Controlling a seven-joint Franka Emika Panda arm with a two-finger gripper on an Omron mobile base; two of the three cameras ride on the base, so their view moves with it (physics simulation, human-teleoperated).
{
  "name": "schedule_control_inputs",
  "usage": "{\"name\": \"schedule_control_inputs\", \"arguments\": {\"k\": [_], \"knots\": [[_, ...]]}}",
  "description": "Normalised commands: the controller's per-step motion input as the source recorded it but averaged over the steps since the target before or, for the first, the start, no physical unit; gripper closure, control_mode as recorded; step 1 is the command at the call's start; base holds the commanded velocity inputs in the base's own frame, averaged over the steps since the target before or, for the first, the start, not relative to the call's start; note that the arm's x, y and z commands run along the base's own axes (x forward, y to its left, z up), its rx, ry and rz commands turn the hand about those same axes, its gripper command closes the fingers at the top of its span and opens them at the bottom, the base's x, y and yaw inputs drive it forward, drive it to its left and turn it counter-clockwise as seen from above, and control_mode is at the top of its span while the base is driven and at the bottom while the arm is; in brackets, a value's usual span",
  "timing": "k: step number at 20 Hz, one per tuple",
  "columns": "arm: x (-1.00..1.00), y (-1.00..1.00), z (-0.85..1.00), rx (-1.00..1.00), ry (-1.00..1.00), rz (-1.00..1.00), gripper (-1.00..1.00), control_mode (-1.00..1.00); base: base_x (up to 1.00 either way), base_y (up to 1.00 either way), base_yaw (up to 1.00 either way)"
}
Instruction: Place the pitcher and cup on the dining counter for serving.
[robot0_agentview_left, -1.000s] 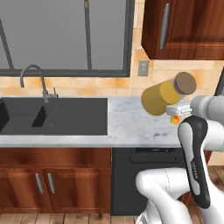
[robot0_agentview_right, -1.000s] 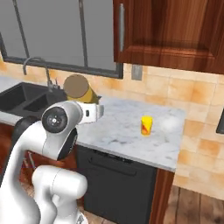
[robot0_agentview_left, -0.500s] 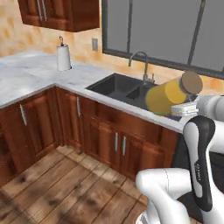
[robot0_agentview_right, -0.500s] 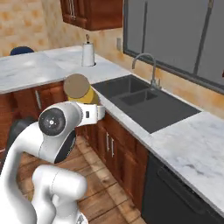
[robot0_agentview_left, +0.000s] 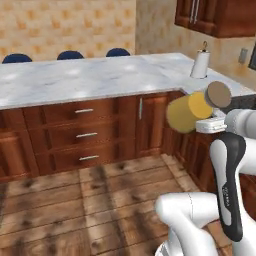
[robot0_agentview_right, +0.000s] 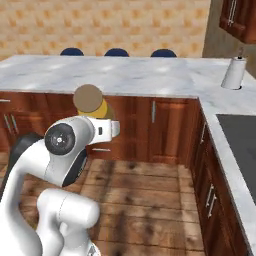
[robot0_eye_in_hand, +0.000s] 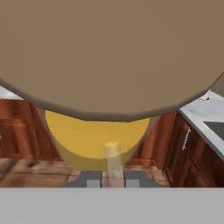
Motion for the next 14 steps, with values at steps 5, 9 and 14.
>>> {"name": "schedule_control_inputs", "arguments": {"k": [5, 9, 14], "knots": [[0.00, 0.00, 0.00, 0.00, 0.00, 0.00, 1.00, 1.00, 0.16, 0.17, 0.92], [0.00, 0.00, 0.00, 0.00, 0.00, 0.00, 1.00, 1.00, 1.00, 0.00, 0.29], [0.00, 0.00, 0.00, 0.00, 0.00, 0.00, 1.00, 1.00, 1.00, -0.01, 0.01]]}}
